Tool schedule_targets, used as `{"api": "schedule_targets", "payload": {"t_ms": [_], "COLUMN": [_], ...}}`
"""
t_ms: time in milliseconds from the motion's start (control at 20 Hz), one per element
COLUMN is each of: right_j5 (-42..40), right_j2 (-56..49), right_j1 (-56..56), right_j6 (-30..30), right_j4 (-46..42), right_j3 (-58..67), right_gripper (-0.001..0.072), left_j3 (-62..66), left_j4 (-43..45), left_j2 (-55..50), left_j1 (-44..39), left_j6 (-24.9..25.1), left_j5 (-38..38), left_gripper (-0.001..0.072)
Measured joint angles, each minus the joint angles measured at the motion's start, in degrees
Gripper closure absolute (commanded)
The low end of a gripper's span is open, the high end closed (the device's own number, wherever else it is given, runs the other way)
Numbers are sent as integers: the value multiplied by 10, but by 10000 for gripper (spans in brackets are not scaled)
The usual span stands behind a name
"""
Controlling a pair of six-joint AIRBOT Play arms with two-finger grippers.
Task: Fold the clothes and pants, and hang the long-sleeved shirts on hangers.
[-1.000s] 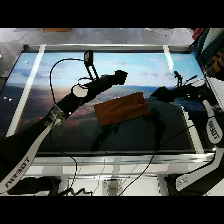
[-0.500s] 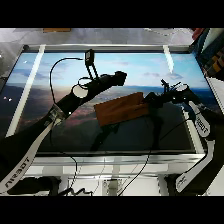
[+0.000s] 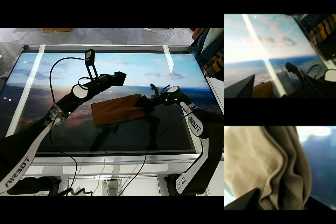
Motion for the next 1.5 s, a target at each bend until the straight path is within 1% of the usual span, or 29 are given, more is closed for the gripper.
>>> {"api": "schedule_targets", "payload": {"t_ms": [50,100,150,250,350,400,450,500,550,600,650,700,850,1000,1150,1350,1500], "right_j5": [-3,-8,-13,-24,-24,-15,3,21,40,55,63,71,70,57,51,49,57], "right_j2": [-2,-2,-2,-2,3,8,15,23,34,48,63,83,147,216,272,311,325], "right_j1": [10,20,28,41,45,44,41,36,28,17,4,-11,-67,-141,-232,-369,-466], "right_j6": [-9,-16,-22,-29,-33,-34,-35,-35,-34,-31,-24,-15,15,31,50,122,194], "right_j4": [-3,-4,-2,-2,-6,0,6,7,8,10,8,2,-31,-73,-133,-219,-276], "right_j3": [0,2,6,18,36,47,61,73,87,99,108,115,126,131,133,133,133], "right_gripper": [583,660,698,698,698,698,698,698,699,698,698,698,698,698,698,699,699], "left_j3": [0,0,0,0,0,0,0,0,0,0,0,0,0,0,0,0,0], "left_j4": [24,47,74,136,200,230,258,286,316,344,372,396,445,465,476,480,481], "left_j2": [0,0,2,7,19,28,39,54,70,87,106,125,185,240,286,318,327], "left_j1": [1,2,4,9,19,26,34,42,52,61,71,80,106,119,125,127,127], "left_j6": [0,0,0,0,0,0,0,0,0,0,0,0,0,0,0,0,0], "left_j5": [0,-3,-5,-17,-49,-71,-99,-130,-162,-189,-214,-237,-299,-348,-373,-386,-389], "left_gripper": [10,10,10,14,31,154,349,467,517,533,586,598,598,598,598,598,598]}}
